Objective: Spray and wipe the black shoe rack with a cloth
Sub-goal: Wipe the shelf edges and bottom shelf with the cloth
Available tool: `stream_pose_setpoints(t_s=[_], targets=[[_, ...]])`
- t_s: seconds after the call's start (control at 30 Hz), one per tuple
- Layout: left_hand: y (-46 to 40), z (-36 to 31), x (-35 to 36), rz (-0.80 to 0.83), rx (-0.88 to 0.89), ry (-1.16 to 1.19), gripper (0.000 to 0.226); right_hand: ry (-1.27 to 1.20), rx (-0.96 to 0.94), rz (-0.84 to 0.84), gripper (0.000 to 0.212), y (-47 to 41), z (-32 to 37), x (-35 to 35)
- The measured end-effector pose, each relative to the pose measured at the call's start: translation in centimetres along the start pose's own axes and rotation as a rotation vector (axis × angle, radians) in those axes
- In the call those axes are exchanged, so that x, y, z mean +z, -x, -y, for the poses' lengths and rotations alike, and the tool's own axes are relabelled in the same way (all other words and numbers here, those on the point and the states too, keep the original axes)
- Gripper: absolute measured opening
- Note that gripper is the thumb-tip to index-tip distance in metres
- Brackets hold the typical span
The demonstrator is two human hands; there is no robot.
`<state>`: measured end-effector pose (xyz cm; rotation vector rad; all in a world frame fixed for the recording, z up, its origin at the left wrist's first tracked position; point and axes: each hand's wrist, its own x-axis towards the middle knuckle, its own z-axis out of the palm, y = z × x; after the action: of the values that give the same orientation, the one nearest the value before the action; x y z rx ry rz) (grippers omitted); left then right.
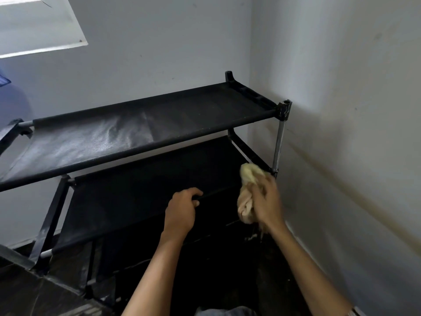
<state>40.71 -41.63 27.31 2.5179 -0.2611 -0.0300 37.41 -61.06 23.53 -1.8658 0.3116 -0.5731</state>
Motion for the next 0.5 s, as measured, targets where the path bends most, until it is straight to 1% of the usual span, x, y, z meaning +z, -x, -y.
stream_pose_setpoints(t_s=[0.03,0.1,0.17,0.23,0.3,0.4,0.5], targets=[[0.0,0.0,0.0,-0.005,-0.006,0.019,0.032,0.149,-0.004,-0.03,0.031,-0.7,0.3,-0.3],[0.0,-0.1,0.2,-0.036,-0.014,0.03,0.031,0.392,-0.03,-0.013,0.034,-0.4,1.0,0.5],[-0.1,-0.1,0.4,-0.072,-0.024,0.035,0.03,0.486,-0.094,0.09,0.035,1.7,2.0,2.7],[0.1,-0.1,0.5,-0.119,-0.03,0.062,0.029,0.463,-0.196,0.274,0.036,3.9,2.6,4.9],[0.2,0.2,0.6,-0.132,-0.035,0.099,0.031,0.413,-0.272,0.381,0.037,4.5,2.7,5.1],[0.0,0.4,0.5,-0.084,-0.052,0.138,0.029,0.463,-0.268,0.376,0.039,1.7,1.7,2.5],[-0.2,0.6,0.5,-0.053,-0.072,0.206,0.031,0.467,-0.138,0.258,0.038,-1.9,0.4,-1.3]])
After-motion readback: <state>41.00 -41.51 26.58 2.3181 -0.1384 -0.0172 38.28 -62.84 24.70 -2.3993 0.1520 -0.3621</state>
